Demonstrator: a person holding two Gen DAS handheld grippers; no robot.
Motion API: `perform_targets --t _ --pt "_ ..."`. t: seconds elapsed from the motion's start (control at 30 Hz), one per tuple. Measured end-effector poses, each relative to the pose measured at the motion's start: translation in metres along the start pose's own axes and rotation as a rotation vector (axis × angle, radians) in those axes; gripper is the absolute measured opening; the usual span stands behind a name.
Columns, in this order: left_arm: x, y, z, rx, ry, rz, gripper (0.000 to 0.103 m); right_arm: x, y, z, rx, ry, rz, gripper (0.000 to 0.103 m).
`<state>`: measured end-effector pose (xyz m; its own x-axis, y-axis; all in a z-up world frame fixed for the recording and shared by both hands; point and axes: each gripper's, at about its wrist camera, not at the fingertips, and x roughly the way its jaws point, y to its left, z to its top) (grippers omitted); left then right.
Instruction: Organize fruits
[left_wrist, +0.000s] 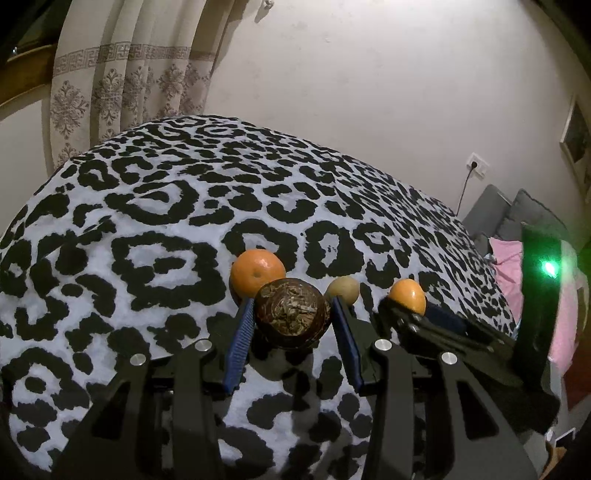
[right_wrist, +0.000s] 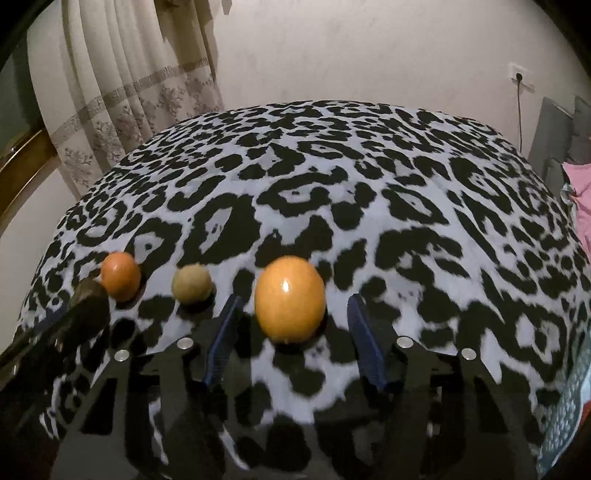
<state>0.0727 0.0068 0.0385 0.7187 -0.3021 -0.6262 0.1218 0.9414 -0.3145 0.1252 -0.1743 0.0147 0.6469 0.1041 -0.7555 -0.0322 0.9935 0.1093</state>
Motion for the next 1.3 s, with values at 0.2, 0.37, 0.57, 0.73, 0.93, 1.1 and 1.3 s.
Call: perform_targets --t 0.2,0.37,0.57,0.73,0.93,1.1,1.3 --pt "0.001 0.0 0.0 -0.002 0.003 -0.007 0.043 0.008 -0.001 0.008 0.002 0.0 -0.02 0.047" --pt "0.0 -0.001 -0.001 0.004 0.004 -0.015 0.043 0.003 -0.001 0.004 -0.001 -0.003 -0.027 0.038" --pt "0.0 -0.003 -0.002 0.011 0.003 -0.017 0.043 -0.01 -0.004 -0.008 0.01 -0.015 -0.017 0.038" --pt "-0.002 -0.006 -0.003 0.022 0.001 -0.022 0.043 -0.022 -0.007 -0.017 0.032 -0.019 -0.009 0.038" --pt "-0.005 -0.011 -0.005 0.034 -0.004 -0.024 0.043 -0.036 -0.009 -0.028 0.049 -0.021 0.005 0.038" --pt "-0.007 -0.015 -0.006 0.051 -0.013 -0.021 0.043 -0.049 -0.012 -0.036 0.065 -0.029 0.016 0.038" --pt "-0.009 -0.019 -0.008 0.065 -0.017 -0.024 0.043 -0.062 -0.014 -0.042 0.083 -0.038 0.025 0.038"
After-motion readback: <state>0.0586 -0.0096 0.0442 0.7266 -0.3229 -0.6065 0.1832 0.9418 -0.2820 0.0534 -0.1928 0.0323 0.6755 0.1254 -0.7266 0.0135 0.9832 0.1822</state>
